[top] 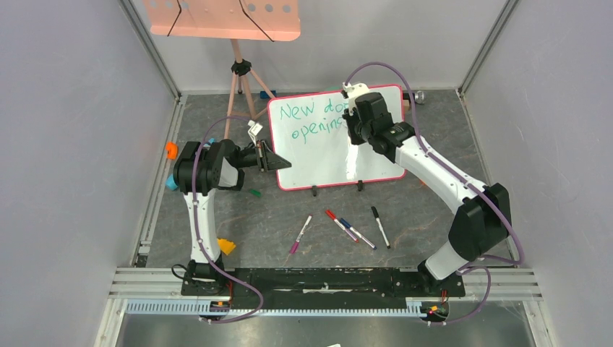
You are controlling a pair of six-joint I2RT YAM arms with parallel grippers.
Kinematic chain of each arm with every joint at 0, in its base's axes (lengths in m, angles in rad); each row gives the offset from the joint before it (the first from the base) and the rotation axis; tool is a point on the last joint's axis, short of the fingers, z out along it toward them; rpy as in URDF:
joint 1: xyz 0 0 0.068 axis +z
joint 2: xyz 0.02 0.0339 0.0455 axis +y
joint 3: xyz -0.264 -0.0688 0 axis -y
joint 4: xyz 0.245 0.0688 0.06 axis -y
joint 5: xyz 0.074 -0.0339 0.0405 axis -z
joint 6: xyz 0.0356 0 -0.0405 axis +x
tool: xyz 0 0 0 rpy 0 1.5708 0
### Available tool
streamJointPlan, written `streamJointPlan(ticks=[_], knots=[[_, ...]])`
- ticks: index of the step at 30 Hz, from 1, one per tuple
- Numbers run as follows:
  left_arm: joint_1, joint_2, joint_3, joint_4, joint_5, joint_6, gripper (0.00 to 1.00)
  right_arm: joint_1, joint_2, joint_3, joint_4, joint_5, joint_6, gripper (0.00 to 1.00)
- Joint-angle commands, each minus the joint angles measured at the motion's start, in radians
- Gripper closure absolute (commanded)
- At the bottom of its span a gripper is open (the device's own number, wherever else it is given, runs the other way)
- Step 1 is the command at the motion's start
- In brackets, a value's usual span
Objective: Write a sentence on the whiteboard
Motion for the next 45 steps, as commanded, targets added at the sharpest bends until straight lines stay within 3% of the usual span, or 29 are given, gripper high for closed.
streamJointPlan(ticks=[1,19,45], knots=[[0.016,0.053,0.006,0.029,-0.096,0.045,0.98,-0.013,0.025,0.052,0.002,0.063,-0.007,1.0],[0.016,0.054,0.006,0.029,-0.097,0.045,0.98,-0.016,0.042,0.07,0.016,0.055,-0.006,1.0],[0.016,0.054,0.006,0.029,-0.097,0.044,0.98,-0.014,-0.074,-0.177,0.039,-0.032,0.01,1.0]])
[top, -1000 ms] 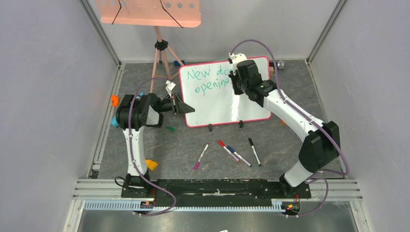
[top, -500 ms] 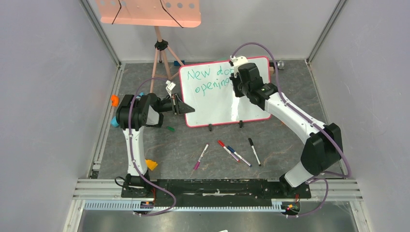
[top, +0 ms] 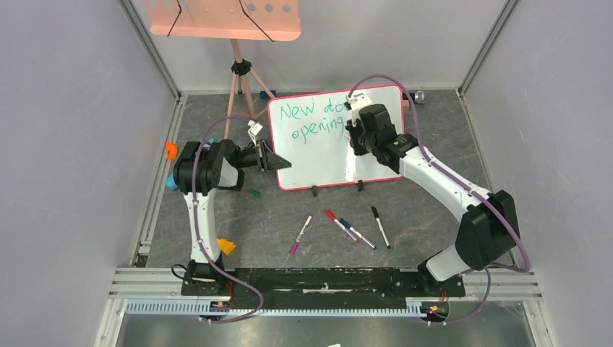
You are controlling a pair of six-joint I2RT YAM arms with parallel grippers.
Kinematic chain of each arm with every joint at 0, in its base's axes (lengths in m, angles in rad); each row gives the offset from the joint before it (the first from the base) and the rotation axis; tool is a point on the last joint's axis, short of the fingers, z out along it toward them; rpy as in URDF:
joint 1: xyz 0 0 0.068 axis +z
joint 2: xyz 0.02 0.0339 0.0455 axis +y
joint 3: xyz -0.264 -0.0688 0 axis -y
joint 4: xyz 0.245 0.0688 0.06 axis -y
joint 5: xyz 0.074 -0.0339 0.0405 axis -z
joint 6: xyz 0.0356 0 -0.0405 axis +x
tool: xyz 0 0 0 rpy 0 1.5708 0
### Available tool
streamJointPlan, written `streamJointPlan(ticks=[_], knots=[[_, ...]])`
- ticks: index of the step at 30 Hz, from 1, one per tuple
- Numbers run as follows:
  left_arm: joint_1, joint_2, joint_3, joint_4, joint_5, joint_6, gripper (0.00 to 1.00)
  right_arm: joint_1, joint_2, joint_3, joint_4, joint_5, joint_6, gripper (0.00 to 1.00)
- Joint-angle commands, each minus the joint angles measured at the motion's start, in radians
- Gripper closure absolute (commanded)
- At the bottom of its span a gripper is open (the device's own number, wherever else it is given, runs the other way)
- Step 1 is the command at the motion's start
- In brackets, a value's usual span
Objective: Write a sentence on the whiteboard
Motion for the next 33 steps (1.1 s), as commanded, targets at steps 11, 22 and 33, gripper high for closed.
streamJointPlan(ticks=[11,22,33], knots=[[0.016,0.052,0.007,0.03,-0.095,0.048,0.98,-0.011,0.024,-0.02,0.027,-0.073,0.026,1.0],[0.018,0.051,0.004,0.03,-0.099,0.049,0.97,-0.01,-0.02,0.03,0.06,-0.162,0.047,1.0],[0.02,0.044,0.001,0.031,-0.101,0.054,0.6,-0.011,-0.252,-0.131,0.161,-0.104,0.101,1.0]])
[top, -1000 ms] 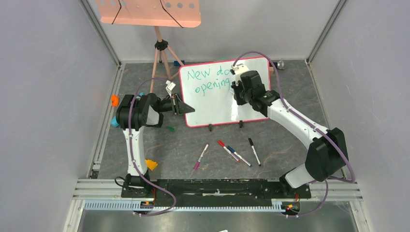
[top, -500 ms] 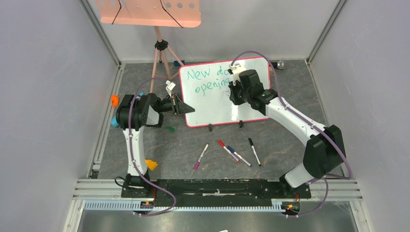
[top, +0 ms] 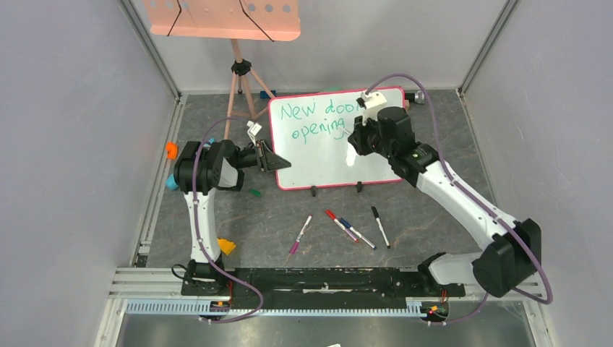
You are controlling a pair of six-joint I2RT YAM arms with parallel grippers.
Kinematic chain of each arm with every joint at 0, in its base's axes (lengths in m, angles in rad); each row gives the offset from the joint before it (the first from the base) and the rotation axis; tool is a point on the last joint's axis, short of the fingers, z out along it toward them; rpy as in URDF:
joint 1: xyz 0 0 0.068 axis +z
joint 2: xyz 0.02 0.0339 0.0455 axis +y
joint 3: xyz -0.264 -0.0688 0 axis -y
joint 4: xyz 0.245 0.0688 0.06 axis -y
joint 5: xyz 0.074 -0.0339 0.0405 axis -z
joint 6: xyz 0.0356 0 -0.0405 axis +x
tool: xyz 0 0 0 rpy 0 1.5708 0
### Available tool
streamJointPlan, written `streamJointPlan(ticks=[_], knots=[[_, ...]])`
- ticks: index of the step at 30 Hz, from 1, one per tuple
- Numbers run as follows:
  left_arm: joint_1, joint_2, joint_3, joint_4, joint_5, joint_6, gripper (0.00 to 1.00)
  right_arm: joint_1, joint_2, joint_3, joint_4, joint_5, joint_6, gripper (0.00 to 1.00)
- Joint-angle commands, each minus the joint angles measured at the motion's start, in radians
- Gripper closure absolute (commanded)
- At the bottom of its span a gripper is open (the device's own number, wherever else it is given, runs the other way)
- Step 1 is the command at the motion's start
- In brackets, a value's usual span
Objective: Write a sentence on the whiteboard
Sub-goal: Write a sentence on the whiteboard, then put down the whiteboard on the whiteboard stand.
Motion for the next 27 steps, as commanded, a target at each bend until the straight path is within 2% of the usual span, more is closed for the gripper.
streamJointPlan(ticks=[1,9,16,27], knots=[[0.018,0.037,-0.001,0.033,-0.09,0.054,0.54,-0.004,-0.125,-0.089,0.121,0.072,0.049,1.0],[0.019,0.019,-0.011,0.033,-0.09,0.071,0.3,-0.004,-0.3,-0.221,0.173,0.241,0.07,1.0],[0.023,-0.011,-0.019,0.033,-0.08,0.074,0.03,-0.004,-0.401,-0.288,0.178,0.27,0.079,1.0],[0.062,-0.128,-0.152,0.033,-0.168,0.112,0.0,-0.004,-0.415,-0.308,0.164,0.321,0.071,1.0]])
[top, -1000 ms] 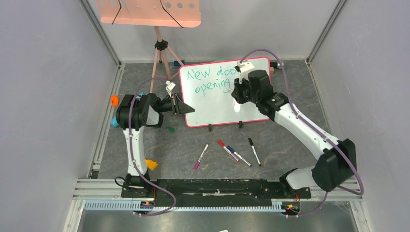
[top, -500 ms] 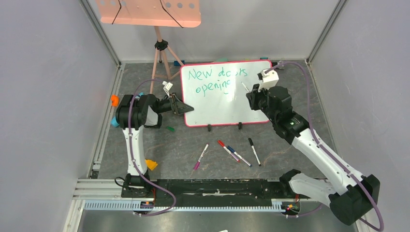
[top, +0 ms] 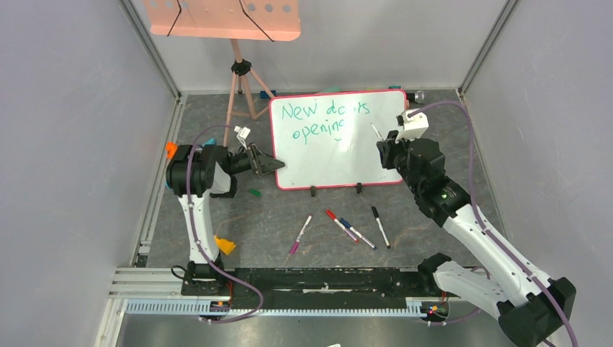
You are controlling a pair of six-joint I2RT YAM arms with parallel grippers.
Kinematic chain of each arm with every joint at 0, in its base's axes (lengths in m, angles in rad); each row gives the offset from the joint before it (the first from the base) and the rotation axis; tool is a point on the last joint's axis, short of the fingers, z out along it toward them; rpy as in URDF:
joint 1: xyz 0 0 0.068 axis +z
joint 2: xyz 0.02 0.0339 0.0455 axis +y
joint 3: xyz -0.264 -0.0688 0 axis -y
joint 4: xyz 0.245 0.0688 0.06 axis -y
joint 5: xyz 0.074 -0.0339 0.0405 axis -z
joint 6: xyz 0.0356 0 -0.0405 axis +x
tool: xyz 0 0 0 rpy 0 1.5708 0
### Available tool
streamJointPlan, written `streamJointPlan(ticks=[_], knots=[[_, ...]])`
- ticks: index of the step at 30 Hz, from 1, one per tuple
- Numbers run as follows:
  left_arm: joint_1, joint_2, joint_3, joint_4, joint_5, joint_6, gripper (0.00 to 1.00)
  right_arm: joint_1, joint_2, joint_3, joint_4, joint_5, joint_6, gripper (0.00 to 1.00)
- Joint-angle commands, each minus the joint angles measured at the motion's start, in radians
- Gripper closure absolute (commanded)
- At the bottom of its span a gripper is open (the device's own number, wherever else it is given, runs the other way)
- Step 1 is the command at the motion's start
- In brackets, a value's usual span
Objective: Write a sentence on the whiteboard
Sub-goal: Put down the whiteboard on the whiteboard stand, then write a sentence on the whiteboard.
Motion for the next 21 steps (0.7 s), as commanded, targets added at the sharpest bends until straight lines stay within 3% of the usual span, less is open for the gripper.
streamJointPlan(ticks=[1,10,21], knots=[[0.011,-0.096,-0.058,0.042,-0.059,0.072,0.0,-0.004,0.014,0.009,0.023,0.053,-0.007,1.0],[0.093,-0.268,-0.23,0.042,-0.114,0.077,0.0,-0.006,0.199,0.132,-0.013,-0.075,-0.012,1.0],[0.125,-0.397,-0.359,0.042,-0.156,0.051,0.0,-0.006,0.34,0.227,-0.036,-0.062,-0.038,1.0]])
